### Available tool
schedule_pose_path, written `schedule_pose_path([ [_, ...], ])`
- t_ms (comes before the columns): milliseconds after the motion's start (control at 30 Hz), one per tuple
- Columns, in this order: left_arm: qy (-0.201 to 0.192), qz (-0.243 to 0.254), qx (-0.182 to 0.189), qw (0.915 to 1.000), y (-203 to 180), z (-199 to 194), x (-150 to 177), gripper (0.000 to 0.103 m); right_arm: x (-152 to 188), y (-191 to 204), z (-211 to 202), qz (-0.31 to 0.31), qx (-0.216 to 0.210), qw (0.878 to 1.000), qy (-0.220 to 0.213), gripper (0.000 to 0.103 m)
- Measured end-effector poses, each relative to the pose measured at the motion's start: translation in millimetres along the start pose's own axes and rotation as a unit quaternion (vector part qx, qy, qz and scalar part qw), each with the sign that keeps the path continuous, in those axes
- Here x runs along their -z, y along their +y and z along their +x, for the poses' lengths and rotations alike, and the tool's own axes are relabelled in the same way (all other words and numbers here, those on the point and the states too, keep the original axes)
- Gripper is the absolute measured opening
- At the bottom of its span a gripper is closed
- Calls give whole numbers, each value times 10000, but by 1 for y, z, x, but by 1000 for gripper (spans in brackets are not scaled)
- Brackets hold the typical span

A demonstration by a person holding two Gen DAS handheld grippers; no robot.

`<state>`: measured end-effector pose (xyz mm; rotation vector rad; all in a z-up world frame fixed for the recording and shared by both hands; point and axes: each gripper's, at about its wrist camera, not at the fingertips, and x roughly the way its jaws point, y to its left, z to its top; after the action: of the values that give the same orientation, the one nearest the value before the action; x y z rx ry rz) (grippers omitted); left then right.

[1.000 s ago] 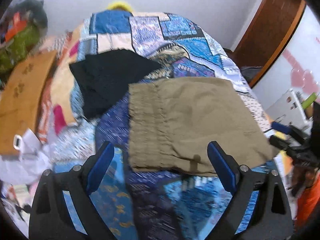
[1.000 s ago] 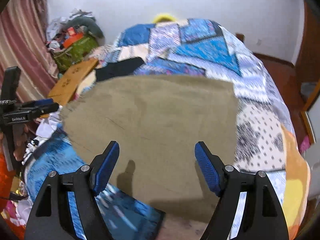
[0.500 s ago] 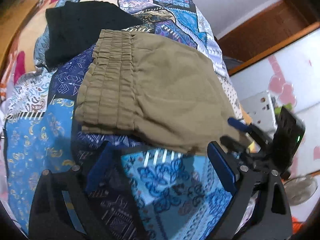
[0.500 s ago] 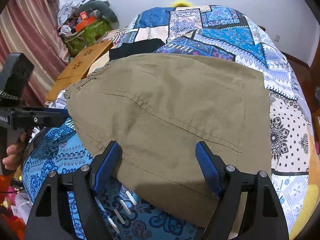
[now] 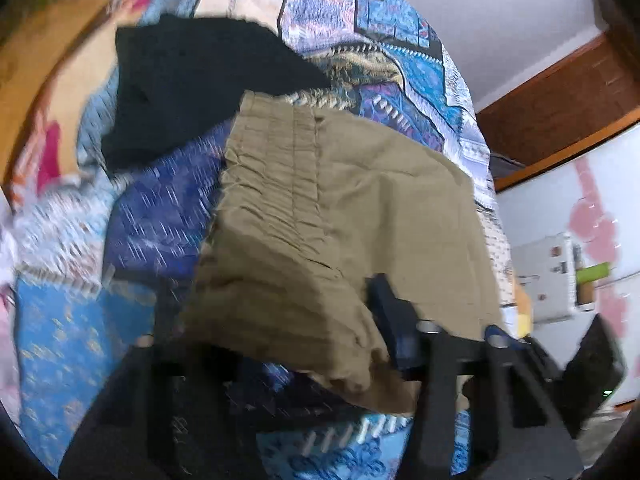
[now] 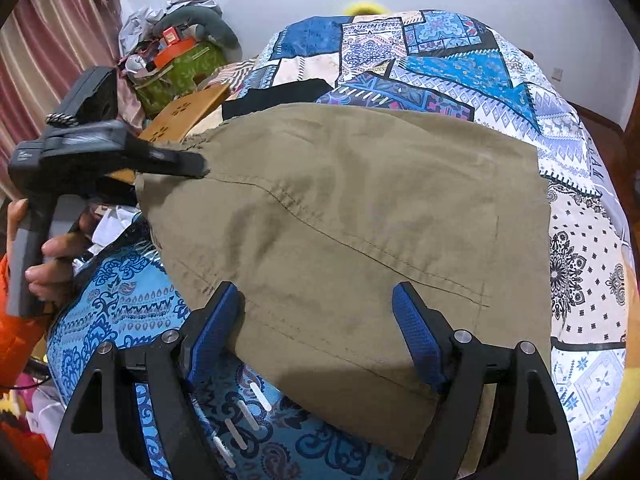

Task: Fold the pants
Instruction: 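Grasp the khaki pants waistband with the left gripper and lift it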

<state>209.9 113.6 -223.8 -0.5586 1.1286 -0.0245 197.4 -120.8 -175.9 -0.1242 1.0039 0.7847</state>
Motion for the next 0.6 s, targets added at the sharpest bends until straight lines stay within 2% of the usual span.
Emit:
schedule_pose_path([
  [67, -244, 242, -250, 9991, -4, -7, 3, 37, 0, 0, 0, 11, -10, 10000, -3, 78],
  [200, -608, 677, -481, 9947, -12, -31, 13, 33, -1, -2, -4, 89, -106, 9999, 3, 77],
  [300, -1004, 1103, -1031, 9834, -17, -52, 25, 31, -1, -6, -13, 313, -296, 9990, -71, 75],
  [367, -1331, 1350, -1501, 9703, -18, -70, 32, 31, 1, -9, -22, 401, -302, 9986, -177, 75],
  [400, -1554, 1457, -1794, 9604, -19, -79, 36, 31, 2, -10, -25, 420, -268, 9985, -220, 75],
  [433, -1851, 1600, -2149, 9455, -21, -89, 40, 31, 4, -11, -28, 444, -188, 9985, -266, 75],
  [500, -2246, 1786, -2592, 9222, -26, -102, 45, 30, 9, -14, -32, 490, 8, 9983, -320, 75],
  [533, -2435, 1869, -2745, 9113, -30, -109, 47, 29, 11, -15, -32, 501, 52, 9982, -311, 75],
  [600, -2621, 2024, -2832, 9001, -38, -116, 48, 29, 17, -17, -29, 565, 57, 9981, -254, 75],
])
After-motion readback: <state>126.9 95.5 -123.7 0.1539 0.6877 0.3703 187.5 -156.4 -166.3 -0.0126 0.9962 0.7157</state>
